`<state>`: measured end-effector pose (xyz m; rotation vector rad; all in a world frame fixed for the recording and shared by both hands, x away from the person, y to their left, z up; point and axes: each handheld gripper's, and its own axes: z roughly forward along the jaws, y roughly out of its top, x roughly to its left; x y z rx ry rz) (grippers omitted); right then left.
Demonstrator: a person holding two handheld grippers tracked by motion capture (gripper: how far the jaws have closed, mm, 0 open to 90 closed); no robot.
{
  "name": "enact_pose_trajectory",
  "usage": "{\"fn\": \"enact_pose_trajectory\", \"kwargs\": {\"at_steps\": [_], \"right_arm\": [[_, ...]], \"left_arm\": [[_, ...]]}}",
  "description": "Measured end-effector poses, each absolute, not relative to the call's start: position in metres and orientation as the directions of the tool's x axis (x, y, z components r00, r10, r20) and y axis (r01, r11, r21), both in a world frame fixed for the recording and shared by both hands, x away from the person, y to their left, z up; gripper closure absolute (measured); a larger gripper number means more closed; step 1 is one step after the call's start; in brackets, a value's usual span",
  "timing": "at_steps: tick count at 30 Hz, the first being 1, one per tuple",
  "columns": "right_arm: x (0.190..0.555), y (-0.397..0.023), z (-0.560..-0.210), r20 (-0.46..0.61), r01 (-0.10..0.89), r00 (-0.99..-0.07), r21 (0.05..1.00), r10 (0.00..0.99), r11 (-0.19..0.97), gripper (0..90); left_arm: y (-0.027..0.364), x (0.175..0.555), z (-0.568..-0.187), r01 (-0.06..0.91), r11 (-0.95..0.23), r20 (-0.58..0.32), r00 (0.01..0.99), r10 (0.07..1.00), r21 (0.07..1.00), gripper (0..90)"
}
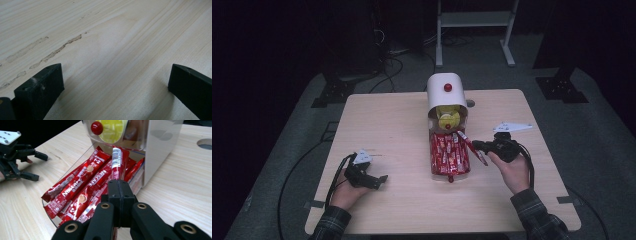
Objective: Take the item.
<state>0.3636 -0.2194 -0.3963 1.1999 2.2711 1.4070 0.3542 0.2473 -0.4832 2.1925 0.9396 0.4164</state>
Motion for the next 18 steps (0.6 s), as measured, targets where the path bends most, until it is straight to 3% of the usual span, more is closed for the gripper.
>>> {"fn": "enact_pose_trajectory", "kwargs": {"at_steps": [18], "right_arm": [[0.366,-0.237,-0.395,0.208,0.526,-0.613,0.828,0.762,0.197,89.5]], "left_arm": [[0.247,0.354,-0.483,0.502,-0.488,0.017,0.685,0.729,0.714,0.0]]}}
